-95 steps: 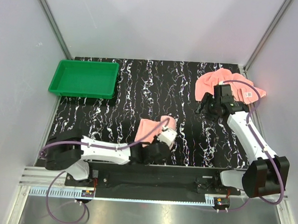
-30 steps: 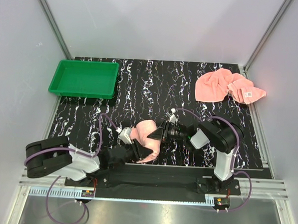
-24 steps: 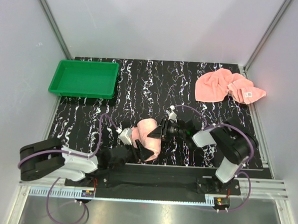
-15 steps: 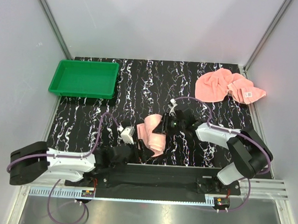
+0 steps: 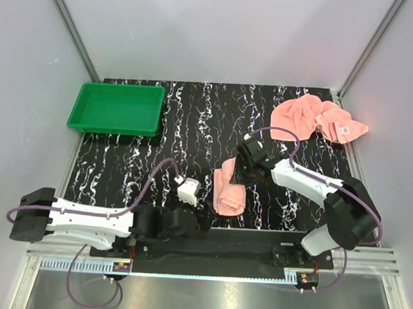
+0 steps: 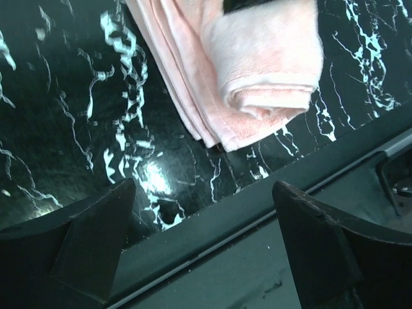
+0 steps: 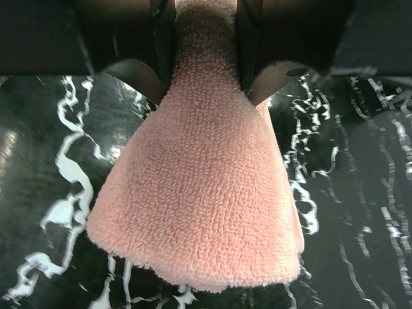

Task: Roll the towels
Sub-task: Roll the towel

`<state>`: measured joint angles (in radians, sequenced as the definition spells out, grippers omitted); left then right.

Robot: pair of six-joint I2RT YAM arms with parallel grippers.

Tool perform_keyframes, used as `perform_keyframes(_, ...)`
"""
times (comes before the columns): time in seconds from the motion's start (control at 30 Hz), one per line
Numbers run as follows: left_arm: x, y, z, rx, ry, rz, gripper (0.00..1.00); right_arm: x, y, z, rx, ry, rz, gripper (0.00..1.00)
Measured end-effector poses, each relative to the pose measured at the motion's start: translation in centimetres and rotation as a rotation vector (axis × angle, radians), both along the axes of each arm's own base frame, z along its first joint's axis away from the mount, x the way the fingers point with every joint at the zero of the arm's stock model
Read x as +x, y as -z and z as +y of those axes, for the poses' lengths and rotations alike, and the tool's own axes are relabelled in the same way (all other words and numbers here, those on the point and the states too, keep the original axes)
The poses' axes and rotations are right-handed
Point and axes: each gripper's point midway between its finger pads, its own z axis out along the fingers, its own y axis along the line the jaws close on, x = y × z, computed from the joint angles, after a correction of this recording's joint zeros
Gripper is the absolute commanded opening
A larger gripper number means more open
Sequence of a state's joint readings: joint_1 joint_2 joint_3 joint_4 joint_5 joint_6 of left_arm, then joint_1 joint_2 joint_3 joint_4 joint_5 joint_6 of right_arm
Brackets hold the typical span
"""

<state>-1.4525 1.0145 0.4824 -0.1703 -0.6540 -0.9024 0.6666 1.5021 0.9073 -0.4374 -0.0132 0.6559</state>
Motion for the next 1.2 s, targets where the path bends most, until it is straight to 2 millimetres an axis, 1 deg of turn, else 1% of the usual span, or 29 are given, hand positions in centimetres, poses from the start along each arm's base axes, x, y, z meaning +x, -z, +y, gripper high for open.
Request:
perform_keyframes(0.07, -0.2, -0.9, -0.8, 0.053, 0.014, -0.060, 0.99, -0.3, -0.1, -0.3, -0.055, 0.012, 0.004, 0.12)
perform_keyframes(0.1, -0.4, -1.2, -1.4, 0.078, 0.026, -0.088, 0.99, -0.5, -0.1, -0.3, -0.083, 0.012, 0.008, 0.13)
perform_keyframes(0.23, -0.6, -1.5, -3.4, 0.195, 0.068, -0.207, 0.99, -1.1, 0.2, 0.7, -0.172, -0.005, 0.017, 0.16)
perform_keyframes(0.3, -0.6, -1.5, -4.8, 0.239, 0.089, -0.260, 0.99, -1.4, 0.5, 1.2, -0.205, -0.015, 0.020, 0.19)
perform_keyframes(0.37, -0.4, -1.1, -6.0, 0.274, 0.107, -0.303, 0.99, -1.6, 0.6, 1.6, -0.224, -0.023, 0.018, 0.22)
perform_keyframes(0.5, -0.1, 0.1, -7.4, 0.337, 0.141, -0.363, 0.99, -2.2, 0.7, 2.0, -0.229, -0.032, 0.015, 0.24)
perform_keyframes(0.63, 0.9, 1.3, -9.2, 0.368, 0.127, -0.370, 0.99, -2.5, 0.8, 2.3, -0.225, -0.032, 0.017, 0.25)
perform_keyframes(0.7, 1.5, 2.3, -9.6, 0.384, 0.115, -0.363, 0.99, -2.5, 0.8, 2.3, -0.224, -0.029, 0.016, 0.26)
perform_keyframes(0.73, 1.7, 2.8, -9.6, 0.394, 0.111, -0.361, 0.92, -2.5, 0.8, 2.3, -0.223, -0.026, 0.017, 0.27)
perform_keyframes(0.8, 2.0, 3.4, -9.6, 0.406, 0.103, -0.356, 0.81, -2.6, 0.8, 2.3, -0.222, -0.024, 0.017, 0.28)
perform_keyframes(0.83, 2.0, 3.5, -9.7, 0.412, 0.099, -0.355, 0.71, -2.6, 0.8, 2.3, -0.222, -0.024, 0.017, 0.29)
perform_keyframes(0.87, 2.0, 3.5, -9.8, 0.413, 0.096, -0.353, 0.65, -2.6, 0.8, 2.3, -0.223, -0.023, 0.017, 0.30)
perform_keyframes(0.93, 2.1, 3.6, -9.7, 0.409, 0.082, -0.344, 0.57, -2.6, 0.8, 2.3, -0.224, -0.024, 0.018, 0.31)
perform_keyframes(1.0, 2.1, 3.7, -9.5, 0.407, 0.065, -0.333, 0.53, -2.6, 0.8, 2.4, -0.224, -0.024, 0.020, 0.34)
perform_keyframes(1.07, 2.1, 3.8, -9.3, 0.396, 0.047, -0.321, 0.50, -2.7, 0.9, 2.5, -0.225, -0.025, 0.021, 0.43)
perform_keyframes(1.13, 2.1, 4.0, -9.1, 0.387, 0.034, -0.306, 0.49, -2.8, 0.9, 2.6, -0.222, -0.027, 0.025, 0.55)
perform_keyframes(1.17, 2.0, 4.2, -9.0, 0.381, 0.029, -0.299, 0.49, -2.8, 0.9, 2.7, -0.221, -0.026, 0.029, 0.65)
perform_keyframes(1.2, 1.9, 4.3, -8.8, 0.375, 0.023, -0.290, 0.49, -2.9, 0.9, 2.7, -0.220, -0.025, 0.031, 0.72)
